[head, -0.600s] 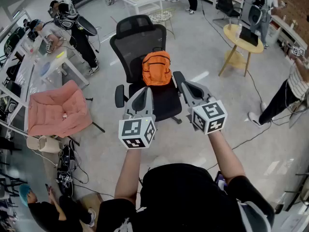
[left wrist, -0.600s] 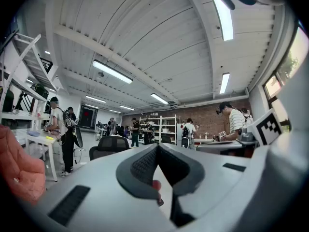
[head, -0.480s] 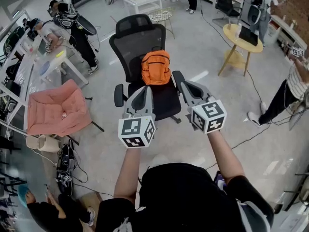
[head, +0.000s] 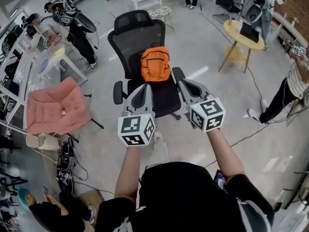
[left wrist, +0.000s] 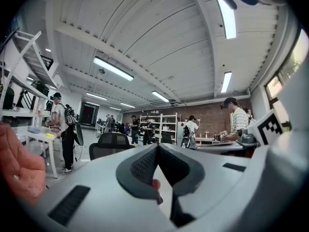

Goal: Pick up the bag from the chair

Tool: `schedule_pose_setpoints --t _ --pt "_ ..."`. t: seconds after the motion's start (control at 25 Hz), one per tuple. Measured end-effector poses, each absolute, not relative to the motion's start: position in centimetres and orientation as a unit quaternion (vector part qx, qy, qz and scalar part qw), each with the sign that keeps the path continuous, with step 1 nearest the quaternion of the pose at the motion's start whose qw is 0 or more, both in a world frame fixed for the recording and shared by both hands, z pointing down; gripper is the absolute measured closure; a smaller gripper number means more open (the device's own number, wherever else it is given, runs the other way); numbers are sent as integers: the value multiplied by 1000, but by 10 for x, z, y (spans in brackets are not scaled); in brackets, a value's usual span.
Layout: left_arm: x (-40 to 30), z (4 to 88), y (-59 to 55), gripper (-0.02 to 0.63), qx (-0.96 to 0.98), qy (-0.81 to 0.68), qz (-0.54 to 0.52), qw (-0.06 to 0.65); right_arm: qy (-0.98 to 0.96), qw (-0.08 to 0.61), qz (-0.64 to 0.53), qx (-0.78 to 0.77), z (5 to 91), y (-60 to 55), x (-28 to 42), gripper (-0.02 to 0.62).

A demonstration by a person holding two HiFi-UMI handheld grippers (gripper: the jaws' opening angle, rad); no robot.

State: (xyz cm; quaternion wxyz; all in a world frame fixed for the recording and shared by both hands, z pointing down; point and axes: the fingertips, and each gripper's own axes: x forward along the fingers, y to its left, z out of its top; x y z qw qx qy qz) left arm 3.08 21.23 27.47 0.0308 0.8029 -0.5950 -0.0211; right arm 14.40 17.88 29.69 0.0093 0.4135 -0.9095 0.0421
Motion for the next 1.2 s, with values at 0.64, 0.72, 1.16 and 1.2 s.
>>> schedule_pose_setpoints --t 0.64,0.72,1.16,1.2 --pt "2 297 120 600 811 -584 -3 46 -906 17 66 418 318 91 114 595" --pt "-5 299 101 600 811 -583 -3 52 -906 19 71 417 321 73 107 595" --pt "-51 309 0 600 812 -577 -11 83 -899 42 84 427 330 -27 67 595" --pt "-56 311 -8 600 813 -576 -11 88 -899 45 85 428 330 -34 62 595"
